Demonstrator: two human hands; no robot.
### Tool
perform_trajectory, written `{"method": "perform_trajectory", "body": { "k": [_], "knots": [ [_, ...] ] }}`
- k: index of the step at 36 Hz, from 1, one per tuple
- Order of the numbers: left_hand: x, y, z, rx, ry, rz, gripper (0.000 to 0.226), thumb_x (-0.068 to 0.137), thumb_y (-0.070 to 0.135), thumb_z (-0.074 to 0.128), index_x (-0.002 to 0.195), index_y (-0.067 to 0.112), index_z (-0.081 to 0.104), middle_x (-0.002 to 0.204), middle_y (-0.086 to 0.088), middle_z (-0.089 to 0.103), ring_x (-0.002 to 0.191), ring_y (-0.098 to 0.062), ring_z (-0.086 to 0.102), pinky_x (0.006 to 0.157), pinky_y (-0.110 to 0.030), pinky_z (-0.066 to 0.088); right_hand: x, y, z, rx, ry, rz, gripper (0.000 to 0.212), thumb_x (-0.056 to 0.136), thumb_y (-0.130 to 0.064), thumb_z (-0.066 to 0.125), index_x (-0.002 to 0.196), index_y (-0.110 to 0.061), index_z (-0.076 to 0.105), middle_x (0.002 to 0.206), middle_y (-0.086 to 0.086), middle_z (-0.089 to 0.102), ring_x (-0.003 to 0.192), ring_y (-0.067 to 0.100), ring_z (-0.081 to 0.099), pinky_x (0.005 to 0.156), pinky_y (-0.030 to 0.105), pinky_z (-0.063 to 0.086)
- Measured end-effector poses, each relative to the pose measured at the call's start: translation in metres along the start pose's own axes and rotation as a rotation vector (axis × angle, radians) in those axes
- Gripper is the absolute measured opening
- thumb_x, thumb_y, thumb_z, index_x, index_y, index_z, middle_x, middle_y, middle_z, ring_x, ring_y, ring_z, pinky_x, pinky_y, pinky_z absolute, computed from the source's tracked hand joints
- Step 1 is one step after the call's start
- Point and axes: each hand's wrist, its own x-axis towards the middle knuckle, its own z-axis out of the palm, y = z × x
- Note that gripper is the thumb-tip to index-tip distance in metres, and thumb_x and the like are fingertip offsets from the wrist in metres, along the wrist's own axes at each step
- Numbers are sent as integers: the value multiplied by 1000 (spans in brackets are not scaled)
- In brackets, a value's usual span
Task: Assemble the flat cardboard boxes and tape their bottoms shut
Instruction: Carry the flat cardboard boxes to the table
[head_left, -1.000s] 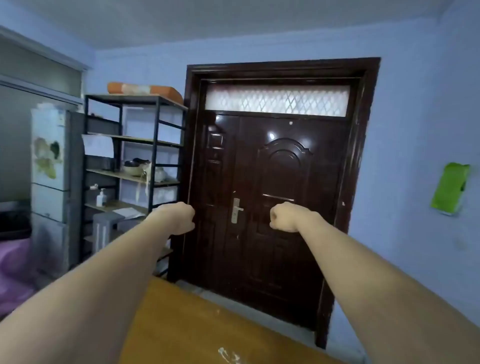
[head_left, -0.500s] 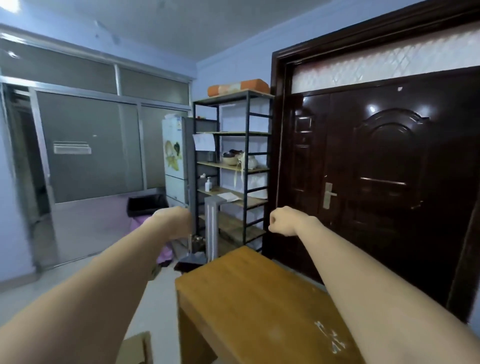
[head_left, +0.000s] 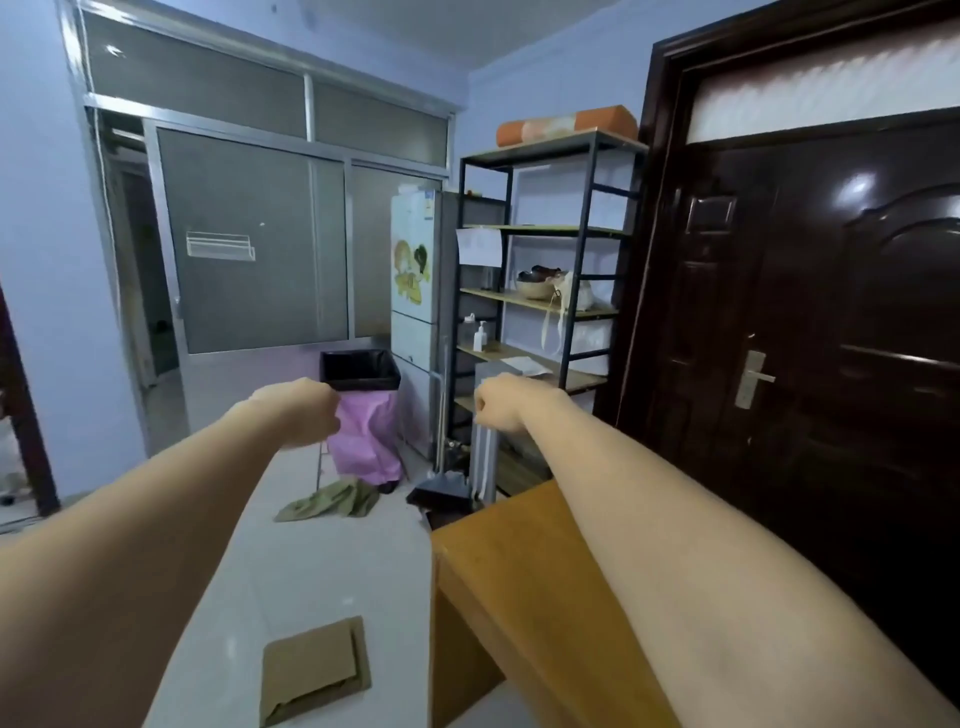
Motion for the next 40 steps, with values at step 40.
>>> {"method": "perform_trajectory", "body": {
  "k": [40],
  "knots": [
    [501, -155, 132, -20, -124, 2, 26, 94, 23, 44, 109, 9, 59, 110, -11, 60, 83, -25, 49, 69, -32, 39, 570, -19, 72, -35, -134, -84, 30, 91, -15, 45, 62, -12, 40, 65, 5, 44, 60, 22, 44, 57, 30, 39]
  ]
}}
